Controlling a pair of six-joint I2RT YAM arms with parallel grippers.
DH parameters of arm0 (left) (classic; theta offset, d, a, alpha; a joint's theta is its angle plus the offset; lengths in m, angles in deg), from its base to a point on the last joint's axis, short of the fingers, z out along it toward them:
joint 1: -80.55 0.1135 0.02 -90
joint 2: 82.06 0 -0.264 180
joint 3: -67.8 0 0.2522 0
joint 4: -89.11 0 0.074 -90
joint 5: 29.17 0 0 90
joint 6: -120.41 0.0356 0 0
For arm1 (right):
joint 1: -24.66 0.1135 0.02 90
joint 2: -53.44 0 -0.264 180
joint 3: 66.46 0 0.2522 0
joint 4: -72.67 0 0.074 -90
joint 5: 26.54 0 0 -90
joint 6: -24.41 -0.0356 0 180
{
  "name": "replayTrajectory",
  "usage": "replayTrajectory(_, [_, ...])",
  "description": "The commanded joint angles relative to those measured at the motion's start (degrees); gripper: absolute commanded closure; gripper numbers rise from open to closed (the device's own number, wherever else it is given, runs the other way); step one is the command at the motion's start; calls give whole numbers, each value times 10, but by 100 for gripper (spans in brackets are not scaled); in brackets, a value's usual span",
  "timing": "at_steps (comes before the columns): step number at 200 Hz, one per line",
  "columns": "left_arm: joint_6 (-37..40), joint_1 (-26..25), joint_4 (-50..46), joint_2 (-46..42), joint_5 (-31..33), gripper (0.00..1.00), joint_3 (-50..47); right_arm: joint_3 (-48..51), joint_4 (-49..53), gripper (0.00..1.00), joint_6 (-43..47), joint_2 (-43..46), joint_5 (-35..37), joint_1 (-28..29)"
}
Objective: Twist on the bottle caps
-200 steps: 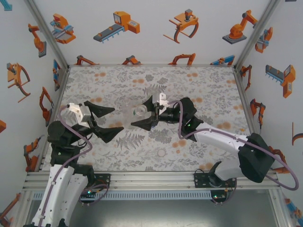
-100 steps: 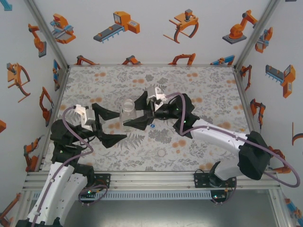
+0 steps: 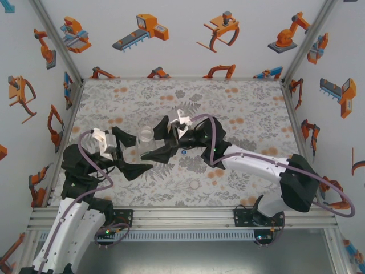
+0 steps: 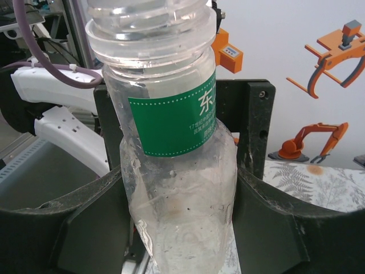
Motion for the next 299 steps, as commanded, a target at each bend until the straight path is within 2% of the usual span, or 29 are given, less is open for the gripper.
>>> replayTrajectory(1, [11, -2, 4, -10, 0, 0, 16, -12, -72, 57, -18, -13, 38, 13])
replayTrajectory(54, [7, -2, 13, -15, 0, 7, 13, 0, -182, 59, -57, -44, 69, 29])
replayTrajectory(96, [6, -3, 14, -17, 0, 14, 13, 14, -186, 60, -46, -48, 74, 30])
replayTrajectory(124, [6, -2, 15, -16, -1, 24, 13, 17, -186, 60, -45, -51, 69, 30])
replayTrajectory(187, [11, -2, 4, -12, -3, 33, 19, 16, -186, 60, -42, -65, 66, 30])
replayTrajectory(220, [13, -3, 3, -8, -6, 49, 21, 18, -186, 60, -40, -65, 69, 30])
replayTrajectory(239, [14, -3, 0, -4, -6, 56, 23, 24, -186, 54, -33, -59, 74, 30])
replayTrajectory(270, [33, -3, -26, -1, -4, 66, 32, 38, -171, 38, -18, -32, 88, 22])
replayTrajectory(299, [49, -2, -50, -1, 10, 72, 38, 63, -133, 34, -1, 11, 101, -4])
